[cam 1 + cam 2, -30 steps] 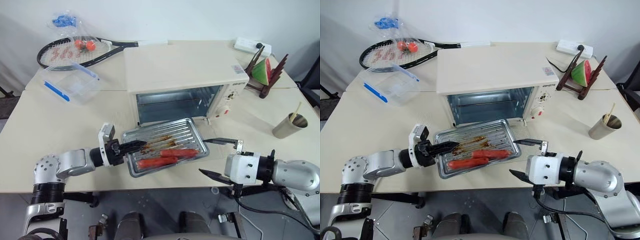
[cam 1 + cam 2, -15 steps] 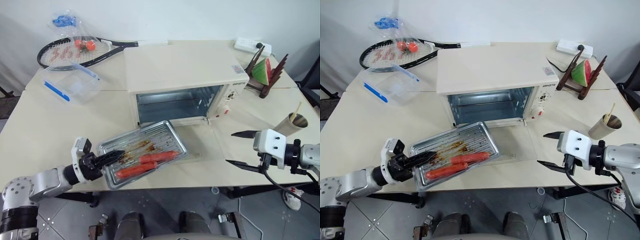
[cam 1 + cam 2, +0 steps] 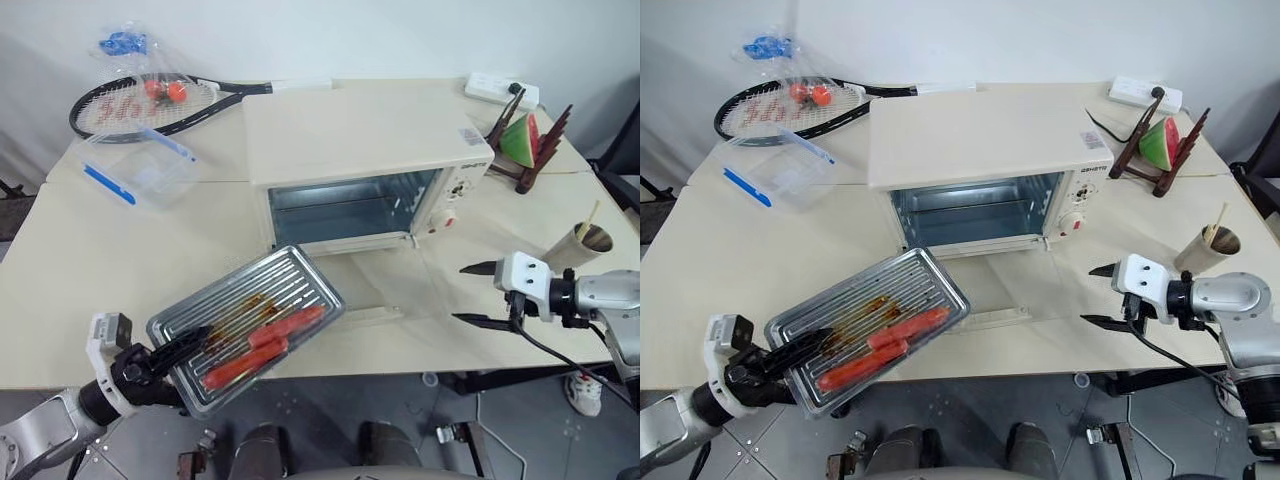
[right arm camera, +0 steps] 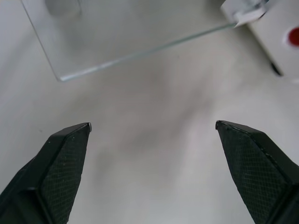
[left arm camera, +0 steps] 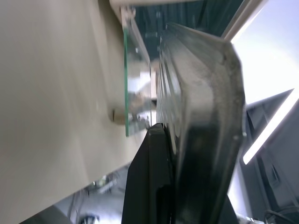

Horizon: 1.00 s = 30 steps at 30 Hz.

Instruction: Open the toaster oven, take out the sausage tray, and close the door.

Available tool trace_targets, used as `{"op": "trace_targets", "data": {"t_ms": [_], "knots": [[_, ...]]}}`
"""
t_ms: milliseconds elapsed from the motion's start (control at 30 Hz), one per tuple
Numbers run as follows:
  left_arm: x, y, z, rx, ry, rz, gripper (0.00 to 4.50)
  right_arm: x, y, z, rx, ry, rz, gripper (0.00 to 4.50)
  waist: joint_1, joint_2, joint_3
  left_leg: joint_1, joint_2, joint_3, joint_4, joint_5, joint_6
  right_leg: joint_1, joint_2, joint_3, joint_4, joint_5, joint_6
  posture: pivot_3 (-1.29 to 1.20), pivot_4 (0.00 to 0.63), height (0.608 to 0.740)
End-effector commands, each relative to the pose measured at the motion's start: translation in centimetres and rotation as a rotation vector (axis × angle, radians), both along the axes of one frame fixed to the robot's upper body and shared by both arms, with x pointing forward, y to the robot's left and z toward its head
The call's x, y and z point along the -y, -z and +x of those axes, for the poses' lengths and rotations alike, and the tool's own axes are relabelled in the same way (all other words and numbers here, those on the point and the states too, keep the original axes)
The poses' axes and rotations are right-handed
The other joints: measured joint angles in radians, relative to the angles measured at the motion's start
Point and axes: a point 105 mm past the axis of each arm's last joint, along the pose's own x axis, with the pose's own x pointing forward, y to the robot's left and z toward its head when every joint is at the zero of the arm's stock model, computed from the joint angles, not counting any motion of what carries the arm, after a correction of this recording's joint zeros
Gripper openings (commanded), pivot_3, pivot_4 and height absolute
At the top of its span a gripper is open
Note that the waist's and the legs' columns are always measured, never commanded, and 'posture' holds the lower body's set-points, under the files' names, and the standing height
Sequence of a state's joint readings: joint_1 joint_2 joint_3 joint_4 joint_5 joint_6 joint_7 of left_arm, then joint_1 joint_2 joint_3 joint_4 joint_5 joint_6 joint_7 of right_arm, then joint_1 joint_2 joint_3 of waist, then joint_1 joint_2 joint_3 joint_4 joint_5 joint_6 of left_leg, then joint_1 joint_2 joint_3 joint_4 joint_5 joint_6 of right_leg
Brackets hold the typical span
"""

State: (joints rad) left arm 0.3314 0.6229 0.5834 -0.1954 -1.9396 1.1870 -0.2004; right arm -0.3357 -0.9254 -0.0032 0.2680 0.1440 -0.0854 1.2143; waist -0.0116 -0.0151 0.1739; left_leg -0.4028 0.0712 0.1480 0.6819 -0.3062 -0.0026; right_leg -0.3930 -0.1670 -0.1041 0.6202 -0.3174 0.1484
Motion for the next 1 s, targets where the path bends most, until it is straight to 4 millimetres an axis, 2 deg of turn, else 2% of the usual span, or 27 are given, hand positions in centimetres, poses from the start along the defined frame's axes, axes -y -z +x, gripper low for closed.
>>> {"op": "trace_targets", "data": {"t_ms": [33, 367, 600, 667, 800, 1000], "knots": [[-0.4, -0.8, -0.9, 0.049, -0.121, -0.019, 0.0, 0.2, 0.4, 0.4, 0.022, -0.009, -0.013, 3.56, -0.003, 0.0, 0.0, 0.0, 0.0, 0.0, 0.0, 0.0, 0.0, 0.0, 0.0, 0.0, 0.0, 0.0, 0.0, 0.0, 0.15, 0.74], [-1.3, 0.0, -2.8, 0.013, -0.357, -0.027, 0.0, -0.6, 0.9, 1.4, 0.003, -0.03, 0.017, 0.13, -0.016, 0.0, 0.0, 0.001, 0.0, -0.001, 0.001, -0.001, 0.0, 0.001, 0.0, 0.0, -0.003, 0.0, -0.001, 0.0, 0.15, 0.74], [-1.8, -0.5, -3.4, 0.031, -0.449, -0.027, 0.0, -1.5, 1.2, 1.5, -0.011, -0.065, 0.046, 0.06, -0.016, 0.0, 0.0, 0.001, 0.0, -0.001, 0.001, -0.001, 0.001, 0.001, 0.0, 0.0, -0.004, -0.001, -0.002, 0.0, 0.15, 0.74], [-2.4, -0.6, -3.4, 0.036, -0.508, -0.024, 0.0, -2.3, 0.9, 1.5, -0.008, -0.075, 0.086, 0.06, -0.017, 0.0, 0.0, 0.001, 0.0, -0.001, 0.001, -0.001, 0.001, 0.001, 0.0, 0.0, -0.004, -0.001, -0.002, 0.0, 0.15, 0.74], [-3.4, -0.6, -3.3, 0.026, -0.587, -0.017, 0.0, -4.3, -1.0, 1.5, -0.009, -0.097, 0.224, 0.06, -0.018, 0.001, 0.0, 0.001, 0.001, -0.001, 0.001, -0.001, 0.0, 0.001, 0.0, 0.0, -0.003, -0.001, -0.002, 0.0, 0.15, 0.74], [-5.2, -0.5, -3.3, 0.019, -0.637, 0.01, 0.0, -6.3, -3.7, 1.0, -0.011, -0.133, 0.321, 0.06, -0.016, 0.002, 0.001, 0.0, 0.0, -0.001, 0.001, -0.001, 0.001, 0.001, 0.0, 0.0, -0.004, -0.001, -0.002, 0.0, 0.15, 0.74]]}}
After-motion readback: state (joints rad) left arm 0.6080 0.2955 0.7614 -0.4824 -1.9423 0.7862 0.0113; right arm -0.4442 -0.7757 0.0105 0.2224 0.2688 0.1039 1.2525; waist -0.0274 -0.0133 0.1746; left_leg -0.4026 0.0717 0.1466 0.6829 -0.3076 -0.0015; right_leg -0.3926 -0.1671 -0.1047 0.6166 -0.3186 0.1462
